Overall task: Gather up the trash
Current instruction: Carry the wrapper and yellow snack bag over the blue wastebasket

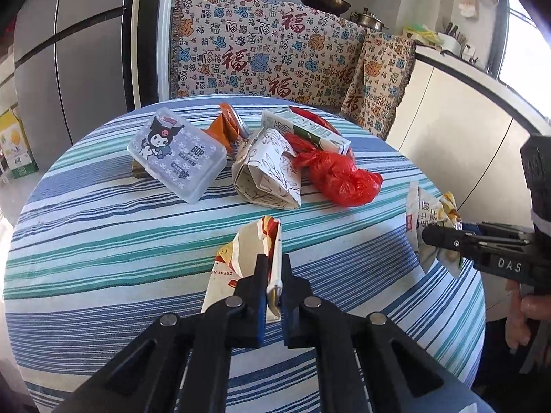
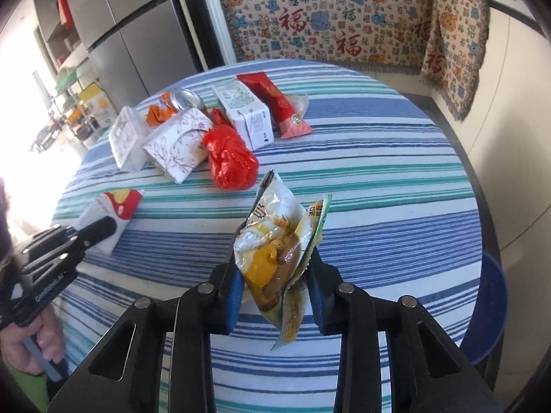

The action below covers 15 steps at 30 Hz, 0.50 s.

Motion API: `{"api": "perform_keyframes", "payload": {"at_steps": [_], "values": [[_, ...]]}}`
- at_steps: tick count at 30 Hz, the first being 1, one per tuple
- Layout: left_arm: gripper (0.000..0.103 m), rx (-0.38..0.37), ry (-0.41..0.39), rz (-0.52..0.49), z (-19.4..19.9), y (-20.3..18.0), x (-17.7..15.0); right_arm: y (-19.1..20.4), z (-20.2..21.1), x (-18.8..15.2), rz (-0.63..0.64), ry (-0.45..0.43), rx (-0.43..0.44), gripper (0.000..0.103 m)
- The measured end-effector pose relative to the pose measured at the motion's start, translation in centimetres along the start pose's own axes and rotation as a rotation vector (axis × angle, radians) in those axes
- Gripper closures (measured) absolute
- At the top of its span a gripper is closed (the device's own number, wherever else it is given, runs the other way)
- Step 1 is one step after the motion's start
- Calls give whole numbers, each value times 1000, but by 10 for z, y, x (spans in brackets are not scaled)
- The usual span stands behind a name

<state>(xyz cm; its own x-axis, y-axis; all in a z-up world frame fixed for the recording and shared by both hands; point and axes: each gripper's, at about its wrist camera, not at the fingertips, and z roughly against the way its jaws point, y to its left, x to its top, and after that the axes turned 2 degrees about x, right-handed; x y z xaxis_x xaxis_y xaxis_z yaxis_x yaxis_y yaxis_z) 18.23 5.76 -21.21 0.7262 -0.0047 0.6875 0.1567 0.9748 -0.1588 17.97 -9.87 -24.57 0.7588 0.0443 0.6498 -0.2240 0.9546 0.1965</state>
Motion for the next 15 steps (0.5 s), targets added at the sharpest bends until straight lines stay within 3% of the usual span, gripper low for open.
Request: {"api": "perform_keyframes", "payload": {"at_steps": [4,15], "values": [[97,-37,-18,34,6,0,2,-7,15,-5,-28,-22,48,75],[98,-75,-35,-23,7,-34,2,-27,20,-18,-49,-20,80,75]]}}
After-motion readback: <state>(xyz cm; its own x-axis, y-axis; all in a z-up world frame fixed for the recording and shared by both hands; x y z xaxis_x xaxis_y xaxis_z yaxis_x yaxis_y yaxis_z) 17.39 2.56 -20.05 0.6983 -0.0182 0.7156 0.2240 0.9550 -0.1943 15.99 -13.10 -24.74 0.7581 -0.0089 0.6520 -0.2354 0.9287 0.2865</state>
